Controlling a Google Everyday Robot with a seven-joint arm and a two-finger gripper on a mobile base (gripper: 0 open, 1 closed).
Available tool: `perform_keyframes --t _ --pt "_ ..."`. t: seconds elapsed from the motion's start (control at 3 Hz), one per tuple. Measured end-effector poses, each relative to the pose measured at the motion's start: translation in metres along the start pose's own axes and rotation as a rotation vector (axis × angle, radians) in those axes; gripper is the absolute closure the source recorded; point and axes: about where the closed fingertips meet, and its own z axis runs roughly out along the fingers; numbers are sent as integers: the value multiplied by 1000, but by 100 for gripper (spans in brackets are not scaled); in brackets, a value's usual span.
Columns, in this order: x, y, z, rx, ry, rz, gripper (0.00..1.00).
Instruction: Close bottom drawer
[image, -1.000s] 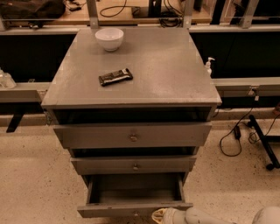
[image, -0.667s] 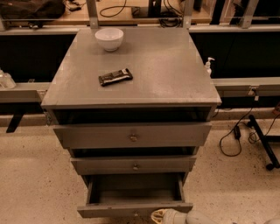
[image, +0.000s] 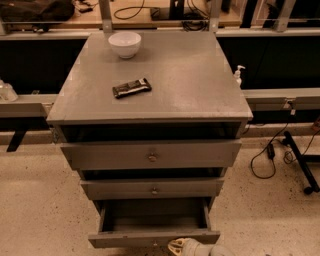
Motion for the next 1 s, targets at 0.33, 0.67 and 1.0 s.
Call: perform_keyframes --t 0.33,0.67,1.0 --pt "0 0 0 0 0 0 100" --pt "0 -2 4 7 -3 -6 100" --pt "-3 -9 12 23 -8 -20 100"
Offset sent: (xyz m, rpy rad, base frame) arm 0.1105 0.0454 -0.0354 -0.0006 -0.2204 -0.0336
